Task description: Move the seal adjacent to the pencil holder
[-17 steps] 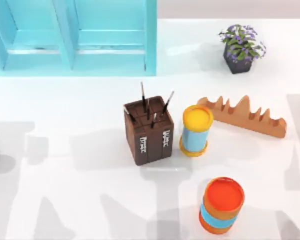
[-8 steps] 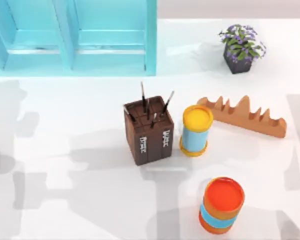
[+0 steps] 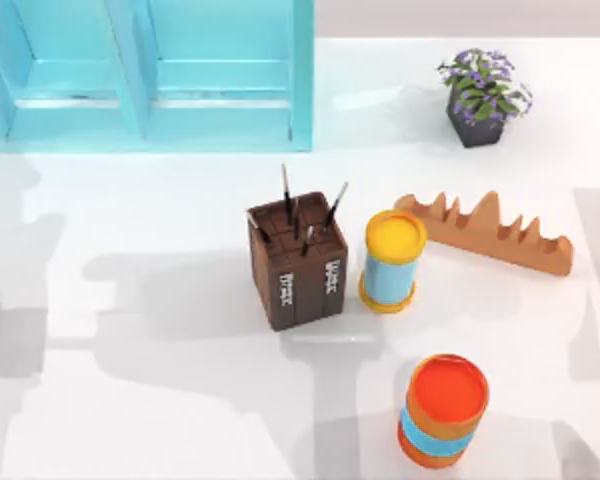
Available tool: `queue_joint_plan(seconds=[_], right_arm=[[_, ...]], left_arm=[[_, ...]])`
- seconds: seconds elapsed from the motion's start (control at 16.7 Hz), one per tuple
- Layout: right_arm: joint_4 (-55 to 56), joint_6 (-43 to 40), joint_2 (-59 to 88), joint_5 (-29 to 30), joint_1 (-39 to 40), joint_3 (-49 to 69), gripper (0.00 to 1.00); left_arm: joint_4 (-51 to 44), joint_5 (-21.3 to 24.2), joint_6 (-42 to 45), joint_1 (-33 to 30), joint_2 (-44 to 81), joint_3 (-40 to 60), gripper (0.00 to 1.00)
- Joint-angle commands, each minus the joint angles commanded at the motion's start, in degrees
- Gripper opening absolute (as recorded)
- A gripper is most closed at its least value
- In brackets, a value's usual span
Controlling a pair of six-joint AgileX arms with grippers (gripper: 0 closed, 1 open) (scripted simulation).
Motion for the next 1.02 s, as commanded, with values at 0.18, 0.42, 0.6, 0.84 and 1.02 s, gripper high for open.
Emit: queue_joint_plan(seconds=[0.18,0.42,0.6,0.84,1.02], right_arm=[[0.0,0.0,0.0,0.0,0.0,0.0,1.0],[0.0,0.0,0.0,0.0,0.0,0.0,1.0],[0.0,0.0,0.0,0.0,0.0,0.0,1.0],[0.0,0.0,0.0,0.0,0.0,0.0,1.0],[0.0,0.0,0.0,0.0,0.0,0.0,1.0]], left_arm=[[-0.1,0.0,0.0,0.0,0.1,0.1,1.0],[1.0,0.0,-0.1,-0.2,0.1,-1.0,1.0],[6.8,0.0,-0.1,-0.1,1.3,-5.6,1.0],[18.1,0.0,0.2,0.1,3.9,-13.7,1.0],[21.8,0.0,0.3,0.2,5.0,-16.9,1.0]])
